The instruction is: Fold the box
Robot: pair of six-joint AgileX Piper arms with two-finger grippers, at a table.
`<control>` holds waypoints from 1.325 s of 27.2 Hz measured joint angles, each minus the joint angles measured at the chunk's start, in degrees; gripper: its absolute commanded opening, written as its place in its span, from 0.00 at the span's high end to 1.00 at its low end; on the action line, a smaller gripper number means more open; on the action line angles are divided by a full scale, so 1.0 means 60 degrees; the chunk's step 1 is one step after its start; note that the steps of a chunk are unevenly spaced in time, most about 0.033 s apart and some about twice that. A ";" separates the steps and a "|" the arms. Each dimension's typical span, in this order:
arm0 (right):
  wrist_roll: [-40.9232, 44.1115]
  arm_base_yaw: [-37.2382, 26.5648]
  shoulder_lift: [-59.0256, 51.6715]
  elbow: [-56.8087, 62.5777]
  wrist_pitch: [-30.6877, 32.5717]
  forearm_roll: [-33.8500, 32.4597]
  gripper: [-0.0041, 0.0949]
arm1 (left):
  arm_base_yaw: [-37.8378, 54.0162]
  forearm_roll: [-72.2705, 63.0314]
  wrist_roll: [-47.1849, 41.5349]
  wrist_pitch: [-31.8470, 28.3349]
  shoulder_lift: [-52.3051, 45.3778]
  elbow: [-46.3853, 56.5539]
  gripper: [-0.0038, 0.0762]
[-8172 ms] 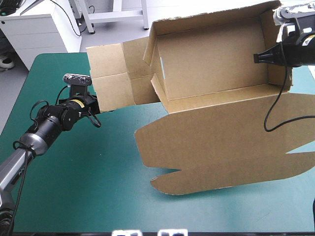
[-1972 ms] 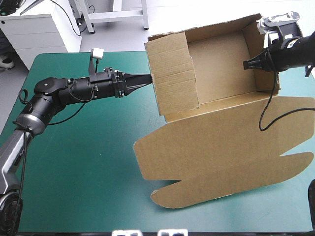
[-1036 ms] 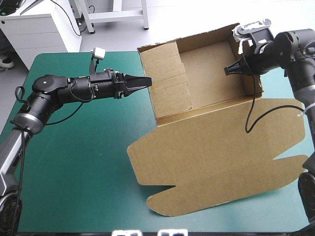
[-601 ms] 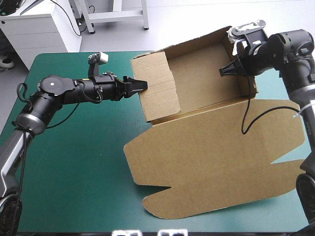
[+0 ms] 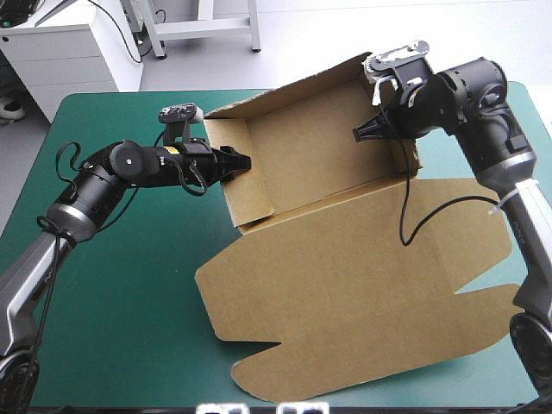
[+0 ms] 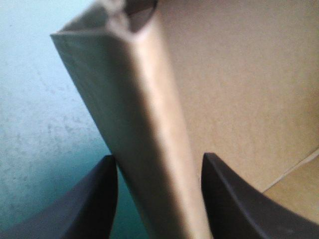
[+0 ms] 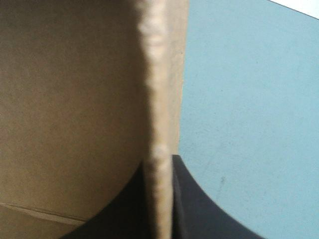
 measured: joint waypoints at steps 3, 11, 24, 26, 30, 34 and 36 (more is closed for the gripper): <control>0.0383 0.0278 0.0529 0.0000 0.0166 -0.0033 0.97 | 0.0000 0.1505 -0.1367 0.0183 -0.0004 -0.0145 0.81; 0.0807 0.0472 0.2001 -0.0009 0.0236 0.0376 0.97 | 0.0008 0.3879 -0.2757 0.0858 0.0515 -0.0431 0.96; 0.0815 0.0463 0.3633 -0.0009 0.0159 0.0394 0.97 | -0.0001 0.4329 -0.3548 0.1732 0.3113 -0.1448 0.96; 0.0771 0.0454 0.3922 -0.0009 0.0089 0.0347 0.97 | -0.0001 0.4421 -0.3702 0.1836 0.3412 -0.1664 0.96; 0.0653 0.0445 0.4470 -0.0040 -0.0184 0.0278 0.97 | -0.0001 0.4702 -0.4033 0.1929 0.3901 -0.1905 0.96; 0.0505 0.0444 0.4771 -0.0207 -0.0135 0.0268 0.97 | -0.0075 0.4994 -0.4271 0.2104 0.4160 -0.2051 0.96; 0.0455 0.0444 0.4852 -0.0264 -0.0053 0.0265 0.97 | -0.0093 0.5050 -0.4316 0.2152 0.4188 -0.2096 0.96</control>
